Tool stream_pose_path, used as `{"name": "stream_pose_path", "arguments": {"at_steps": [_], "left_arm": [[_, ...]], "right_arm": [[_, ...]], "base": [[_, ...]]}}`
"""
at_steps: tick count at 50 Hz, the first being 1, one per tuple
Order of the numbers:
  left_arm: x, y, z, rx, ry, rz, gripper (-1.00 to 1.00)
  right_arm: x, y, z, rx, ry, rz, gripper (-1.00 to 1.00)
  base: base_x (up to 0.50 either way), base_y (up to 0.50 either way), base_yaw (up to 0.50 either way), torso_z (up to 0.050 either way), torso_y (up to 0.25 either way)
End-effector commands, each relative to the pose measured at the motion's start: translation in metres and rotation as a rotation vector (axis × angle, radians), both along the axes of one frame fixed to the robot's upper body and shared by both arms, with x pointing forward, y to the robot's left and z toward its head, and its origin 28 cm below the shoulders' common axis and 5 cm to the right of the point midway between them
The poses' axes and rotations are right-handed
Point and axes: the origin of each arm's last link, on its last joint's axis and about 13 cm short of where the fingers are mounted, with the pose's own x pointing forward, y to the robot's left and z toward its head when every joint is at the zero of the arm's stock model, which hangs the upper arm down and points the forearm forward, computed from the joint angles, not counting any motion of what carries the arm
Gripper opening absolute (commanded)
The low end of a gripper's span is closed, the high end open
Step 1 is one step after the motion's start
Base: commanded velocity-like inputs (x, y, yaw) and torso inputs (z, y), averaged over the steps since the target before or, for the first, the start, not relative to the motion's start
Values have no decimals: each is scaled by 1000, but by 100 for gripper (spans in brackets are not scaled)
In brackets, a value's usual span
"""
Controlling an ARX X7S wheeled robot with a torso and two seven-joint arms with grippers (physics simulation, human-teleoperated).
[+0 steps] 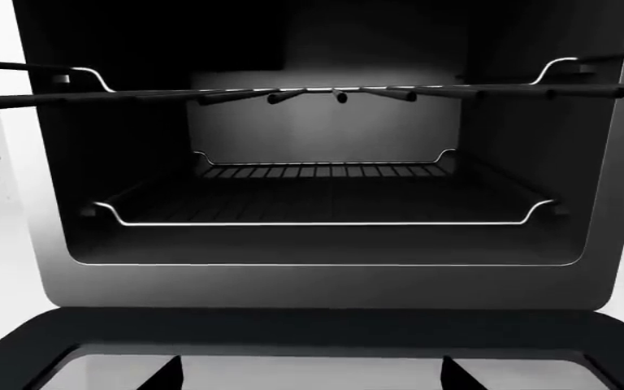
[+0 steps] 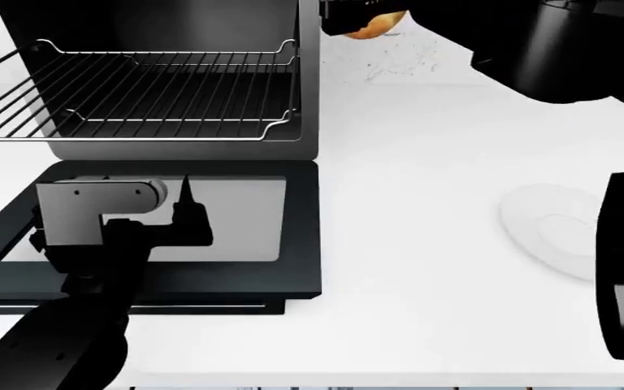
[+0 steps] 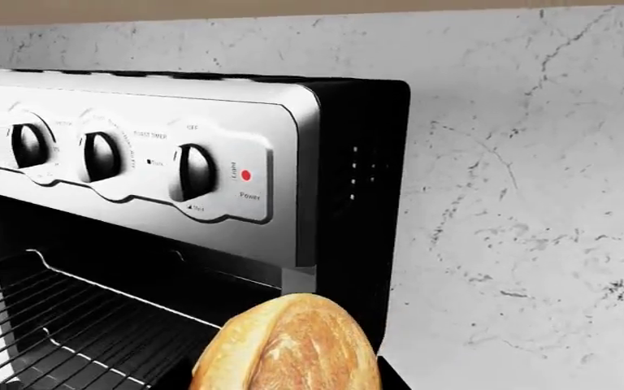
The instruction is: Place the bread on the top rack of the toaster oven.
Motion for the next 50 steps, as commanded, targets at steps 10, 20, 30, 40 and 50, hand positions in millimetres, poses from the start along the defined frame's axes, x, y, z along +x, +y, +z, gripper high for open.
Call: {"name": "stream_pose_path", "arguments": {"at_steps": [10,20,30,40,50], "left_arm": [[1,2,-1,-26,-10,7,100],[1,2,-1,-25,-7,4,100],[1,2,-1,-26,-6,2,100],[1,2,-2,-27,-4,3,100],[1,2,-2,-30,2,-2,100]], "right_arm": [[20,33,0,58,-24,220,-100],[33,48,-7,65,-19,294,-100],[48,59,-13,94,-17,355,-100],[64,70,-22,118,-10,433,-100],[89,91,-38,124,36,507,-100]], "base": [[0,0,0,0,0],[0,0,0,0,0],[0,0,0,0,0],[0,0,0,0,0],[0,0,0,0,0]]}}
